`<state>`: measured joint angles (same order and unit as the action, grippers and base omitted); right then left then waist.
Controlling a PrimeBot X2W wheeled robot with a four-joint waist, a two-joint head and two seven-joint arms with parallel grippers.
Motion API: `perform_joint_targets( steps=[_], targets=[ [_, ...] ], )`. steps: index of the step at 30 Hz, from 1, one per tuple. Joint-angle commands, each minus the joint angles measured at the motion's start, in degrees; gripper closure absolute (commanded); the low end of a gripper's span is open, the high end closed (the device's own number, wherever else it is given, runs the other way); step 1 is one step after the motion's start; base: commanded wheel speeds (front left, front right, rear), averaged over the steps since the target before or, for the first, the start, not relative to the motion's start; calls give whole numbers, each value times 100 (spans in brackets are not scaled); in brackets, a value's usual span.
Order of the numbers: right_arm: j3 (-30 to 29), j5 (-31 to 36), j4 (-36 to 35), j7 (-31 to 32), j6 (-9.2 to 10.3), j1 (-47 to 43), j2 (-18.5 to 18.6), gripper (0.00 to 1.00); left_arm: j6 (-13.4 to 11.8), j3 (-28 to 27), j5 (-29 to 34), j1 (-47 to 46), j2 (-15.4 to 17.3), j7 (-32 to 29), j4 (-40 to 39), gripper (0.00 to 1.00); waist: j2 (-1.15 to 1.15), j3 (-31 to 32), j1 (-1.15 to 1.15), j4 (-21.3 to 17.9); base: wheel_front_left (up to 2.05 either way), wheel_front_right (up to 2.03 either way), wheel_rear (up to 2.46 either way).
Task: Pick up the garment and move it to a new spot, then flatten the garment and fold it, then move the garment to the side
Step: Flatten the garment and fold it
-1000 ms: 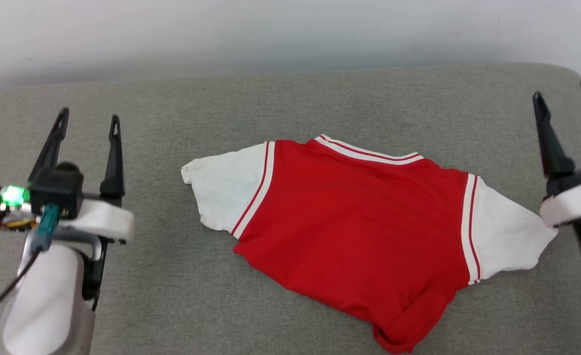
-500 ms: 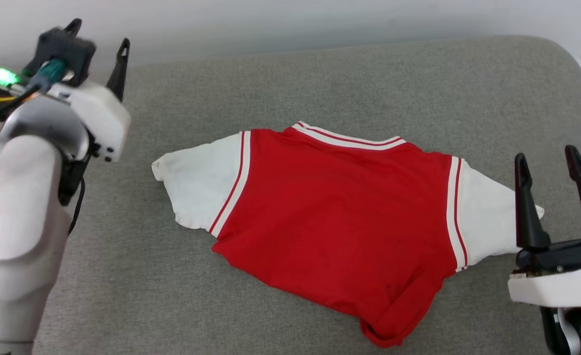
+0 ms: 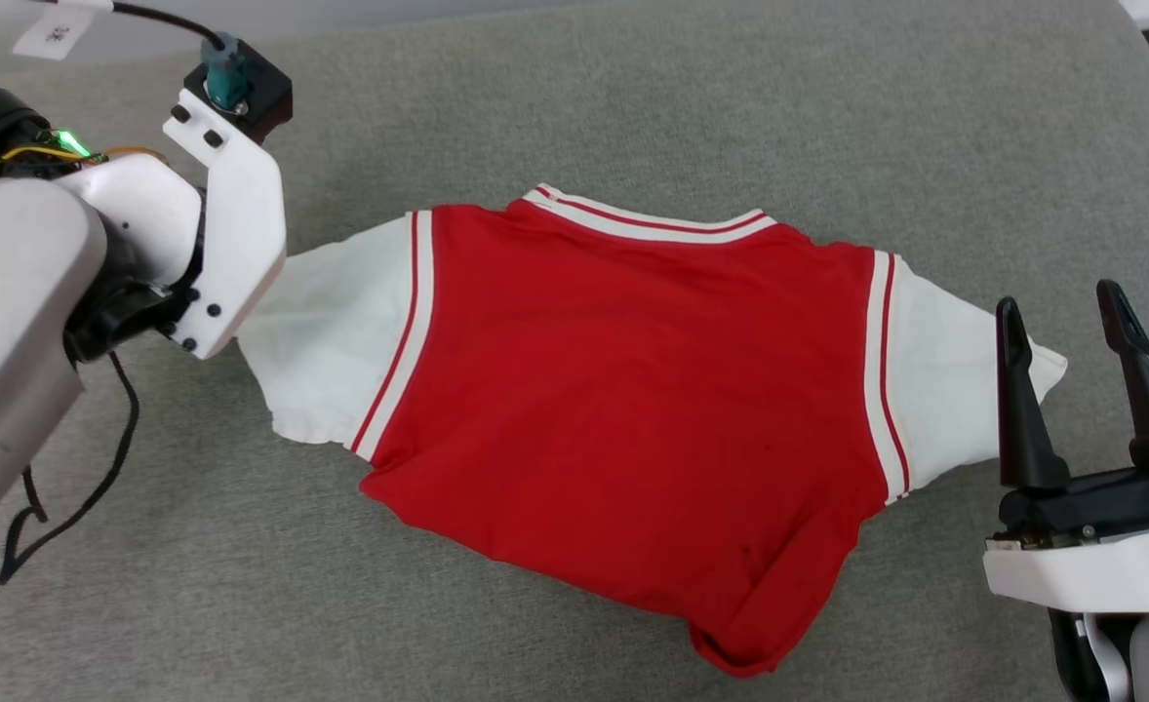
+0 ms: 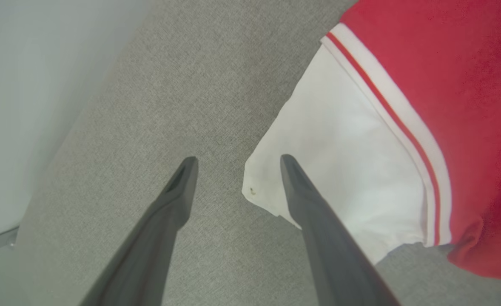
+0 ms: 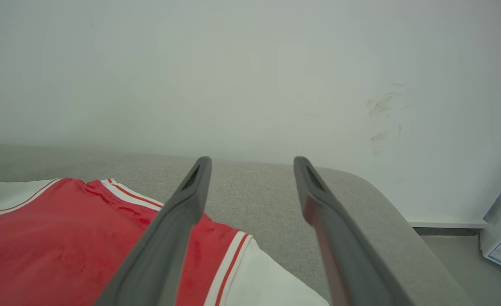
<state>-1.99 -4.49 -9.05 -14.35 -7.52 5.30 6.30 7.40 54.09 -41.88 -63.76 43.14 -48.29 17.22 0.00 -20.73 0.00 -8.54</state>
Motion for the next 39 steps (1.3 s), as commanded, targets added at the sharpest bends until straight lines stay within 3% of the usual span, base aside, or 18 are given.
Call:
perform_joint_targets(
  steps=[1, 7, 15, 16, 17, 25, 31, 35, 39],
  targets=[
    [26, -12, -4, -37, 6, 145, 21, 0, -6, 262, -256, -245, 125, -326, -17, 0, 0, -233, 0, -117, 0, 0, 0],
    [106, -31, -6, -67, 6, 331, 46, 0, -5, 857, -758, -631, 317, -820, 98, 0, 0, -617, 0, -224, 0, 0, 0],
    [158, -41, 67, -88, 6, 514, 53, 0, -12, 1540, -1003, -572, 396, -875, 370, 0, 0, -878, 0, -272, 0, 0, 0],
    [156, -45, 68, -89, 6, 545, 59, 0, -12, 1623, -996, -558, 397, -843, 382, 5, 0, -889, 0, -269, 0, 0, 0],
    [153, -45, 76, -90, 6, 563, 71, 0, -13, 1689, -1000, -550, 397, -839, 414, 99, 0, -892, 0, -261, 0, 0, 0],
    [-118, 52, 132, -85, 6, 708, 349, 0, -12, 1737, -1316, -723, 420, -233, 422, 100, 0, -476, 0, -64, 0, 0, 0],
    [-414, 95, -107, 178, 6, 1002, 936, 0, -12, 1780, -1366, -711, 756, 396, 40, 100, 0, -27, 0, 77, 0, 0, 0],
    [-278, -183, -54, 988, 6, 1265, 1644, 0, -12, 1820, -1423, -615, 1006, 637, -333, 100, 0, 147, 0, 197, 0, 0, 0],
    [220, -902, 175, 2283, 6, 1553, 2567, 0, -12, 1849, -1407, -507, 1143, 770, -616, 100, 0, 217, 0, 321, 0, 0, 0]
  ],
)
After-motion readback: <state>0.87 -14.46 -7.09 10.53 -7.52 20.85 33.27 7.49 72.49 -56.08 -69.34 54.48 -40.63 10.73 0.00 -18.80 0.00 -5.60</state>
